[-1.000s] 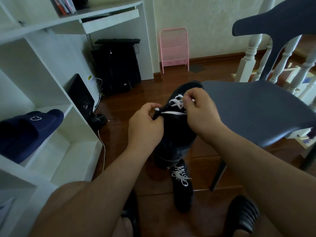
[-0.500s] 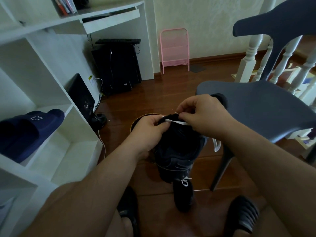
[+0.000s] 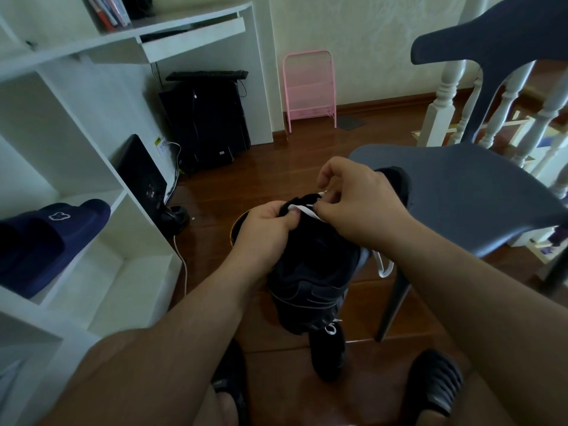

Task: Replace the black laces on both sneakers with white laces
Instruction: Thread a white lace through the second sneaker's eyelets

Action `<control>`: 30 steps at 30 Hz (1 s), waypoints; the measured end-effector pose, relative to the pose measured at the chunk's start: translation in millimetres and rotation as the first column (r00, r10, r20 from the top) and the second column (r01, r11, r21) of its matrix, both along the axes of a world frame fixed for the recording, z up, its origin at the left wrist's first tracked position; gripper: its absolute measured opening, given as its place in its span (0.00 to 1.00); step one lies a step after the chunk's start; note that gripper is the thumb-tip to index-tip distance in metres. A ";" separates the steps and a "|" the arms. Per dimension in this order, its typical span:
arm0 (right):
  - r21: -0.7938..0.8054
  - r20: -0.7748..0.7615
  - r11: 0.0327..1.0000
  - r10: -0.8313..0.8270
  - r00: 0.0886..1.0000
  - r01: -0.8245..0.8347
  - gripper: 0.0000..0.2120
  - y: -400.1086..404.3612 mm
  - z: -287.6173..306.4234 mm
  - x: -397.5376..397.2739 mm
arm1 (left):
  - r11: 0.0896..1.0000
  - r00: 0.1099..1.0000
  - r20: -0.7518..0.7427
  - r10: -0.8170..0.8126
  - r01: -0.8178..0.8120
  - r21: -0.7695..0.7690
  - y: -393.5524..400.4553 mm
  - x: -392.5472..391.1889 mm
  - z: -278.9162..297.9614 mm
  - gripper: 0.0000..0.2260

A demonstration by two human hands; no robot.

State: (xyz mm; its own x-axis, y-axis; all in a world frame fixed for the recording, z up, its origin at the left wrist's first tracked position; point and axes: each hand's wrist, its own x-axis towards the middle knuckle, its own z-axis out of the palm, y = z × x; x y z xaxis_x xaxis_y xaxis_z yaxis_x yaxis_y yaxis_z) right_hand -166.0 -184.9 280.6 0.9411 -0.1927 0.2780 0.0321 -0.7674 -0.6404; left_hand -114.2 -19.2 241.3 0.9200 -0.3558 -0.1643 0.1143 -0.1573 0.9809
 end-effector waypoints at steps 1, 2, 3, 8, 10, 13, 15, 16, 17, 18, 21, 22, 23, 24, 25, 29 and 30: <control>-0.009 0.014 1.000 -0.006 1.000 0.006 0.11 0.8 0.6 0.1 | 1.000 1.000 -0.012 0.002 -0.002 -0.019 -0.4 -1.3 1.2 0.10; -0.013 0.029 1.000 -0.010 1.000 0.011 0.11 2.0 1.0 0.1 | 0.999 1.000 -0.025 0.004 -0.005 -0.037 -0.7 -2.3 2.2 0.10; -0.012 0.041 1.000 -0.015 0.999 0.015 0.12 3.4 1.3 0.1 | 0.999 0.999 -0.035 0.006 -0.008 -0.049 -0.8 -3.0 3.1 0.10; -0.020 0.075 1.000 0.017 0.997 -0.016 0.13 7.0 2.4 -3.2 | 0.996 0.998 -0.066 0.006 -0.012 -0.089 1.2 -4.4 5.5 0.11; -0.032 0.091 0.999 0.037 0.995 -0.034 0.14 8.1 3.9 -4.7 | 0.995 0.998 -0.056 -0.008 0.002 -0.098 2.3 -4.4 5.7 0.11; -0.038 0.094 0.999 0.024 0.995 -0.020 0.15 8.8 3.8 -5.3 | 0.996 0.999 -0.019 -0.025 0.024 -0.091 2.9 -4.4 4.6 0.10; -0.050 0.074 0.999 0.016 0.997 -0.012 0.15 9.4 2.5 -5.3 | 0.998 0.999 0.027 -0.037 0.039 -0.053 3.8 -4.3 3.3 0.10; -0.055 0.061 0.998 0.015 0.998 -0.012 0.14 9.7 2.0 -5.4 | 0.999 0.997 0.062 -0.040 0.042 -0.028 4.4 -4.8 2.8 0.09; -0.056 0.048 0.998 0.015 0.999 -0.012 0.14 10.2 1.9 -5.5 | 0.999 0.994 0.103 -0.042 0.042 -0.004 4.9 -5.6 2.6 0.09; -0.055 0.037 0.998 0.014 0.999 -0.012 0.14 10.7 2.1 -5.8 | 0.999 0.988 0.149 -0.041 0.038 0.025 5.2 -6.3 2.5 0.08; -0.022 0.052 1.000 -0.010 0.999 0.011 0.13 12.5 2.4 -6.9 | 0.994 0.957 0.287 -0.042 0.011 0.110 5.0 -8.7 3.4 0.05; -0.012 0.074 1.000 -0.023 0.997 0.024 0.13 12.9 2.0 -7.1 | 0.994 0.950 0.311 -0.038 0.002 0.113 4.5 -9.9 4.9 0.05; -0.014 0.098 0.999 -0.031 0.995 0.033 0.13 13.6 1.5 -7.3 | 0.994 0.945 0.326 -0.034 -0.003 0.111 4.1 -10.1 6.2 0.04; -0.029 0.116 0.999 -0.033 0.993 0.037 0.13 14.3 1.2 -7.4 | 0.992 0.939 0.342 -0.039 -0.004 0.123 4.1 -10.2 7.6 0.04; -0.047 0.123 0.998 -0.027 0.992 0.033 0.14 14.6 1.1 -7.6 | 0.989 0.931 0.363 -0.052 -0.003 0.150 4.4 -10.0 8.7 0.03; -0.023 0.106 1.000 -0.005 0.994 0.007 0.15 12.1 -1.4 -7.5 | 0.965 0.891 0.436 -0.123 0.004 0.262 8.4 -10.1 9.6 0.03; -0.009 0.104 1.000 -0.011 0.995 0.012 0.16 11.8 -2.3 -7.3 | 0.963 0.885 0.447 -0.130 0.006 0.268 9.3 -9.0 8.3 0.04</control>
State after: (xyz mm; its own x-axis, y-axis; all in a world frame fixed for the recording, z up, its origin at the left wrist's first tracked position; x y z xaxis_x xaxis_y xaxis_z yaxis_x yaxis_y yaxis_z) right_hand -173.3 -173.0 278.3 0.9047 -0.2000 0.3761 0.0894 -0.7741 -0.6267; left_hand -123.2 -9.8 249.6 0.8884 -0.4242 0.1755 -0.3565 -0.3964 0.8460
